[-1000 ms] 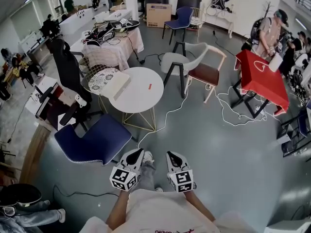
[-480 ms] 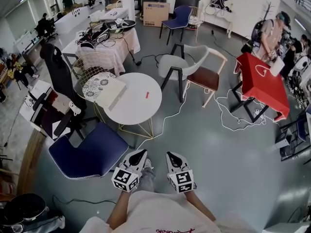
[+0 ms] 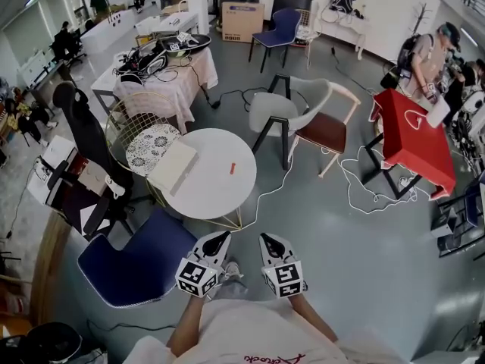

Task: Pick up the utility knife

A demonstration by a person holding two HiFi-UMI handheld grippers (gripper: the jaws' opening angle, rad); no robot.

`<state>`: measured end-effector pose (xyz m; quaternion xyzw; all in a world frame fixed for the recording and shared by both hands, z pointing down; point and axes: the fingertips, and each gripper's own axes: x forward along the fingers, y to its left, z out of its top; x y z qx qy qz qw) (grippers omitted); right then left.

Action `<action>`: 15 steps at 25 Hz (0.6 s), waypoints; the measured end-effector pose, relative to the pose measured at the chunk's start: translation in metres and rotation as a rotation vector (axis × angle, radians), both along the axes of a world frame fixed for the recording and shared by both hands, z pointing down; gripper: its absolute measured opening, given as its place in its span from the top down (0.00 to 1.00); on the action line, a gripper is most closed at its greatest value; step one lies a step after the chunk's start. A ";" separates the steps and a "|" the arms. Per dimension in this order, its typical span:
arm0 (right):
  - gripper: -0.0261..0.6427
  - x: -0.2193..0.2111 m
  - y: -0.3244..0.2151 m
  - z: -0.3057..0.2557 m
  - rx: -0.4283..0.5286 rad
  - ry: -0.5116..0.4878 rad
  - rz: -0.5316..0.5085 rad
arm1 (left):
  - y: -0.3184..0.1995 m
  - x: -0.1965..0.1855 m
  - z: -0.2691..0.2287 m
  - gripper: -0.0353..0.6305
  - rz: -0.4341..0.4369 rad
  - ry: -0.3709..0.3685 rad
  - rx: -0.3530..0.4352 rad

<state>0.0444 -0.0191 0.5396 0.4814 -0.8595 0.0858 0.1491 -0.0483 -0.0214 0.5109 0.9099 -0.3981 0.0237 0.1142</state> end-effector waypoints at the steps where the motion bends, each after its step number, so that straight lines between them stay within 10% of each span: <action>1: 0.94 -0.001 -0.010 0.000 0.000 0.002 0.001 | -0.010 -0.001 0.001 0.93 0.002 0.001 -0.004; 15: 0.94 -0.023 -0.109 0.004 -0.012 0.032 0.046 | -0.115 -0.019 0.013 0.93 0.057 0.005 -0.025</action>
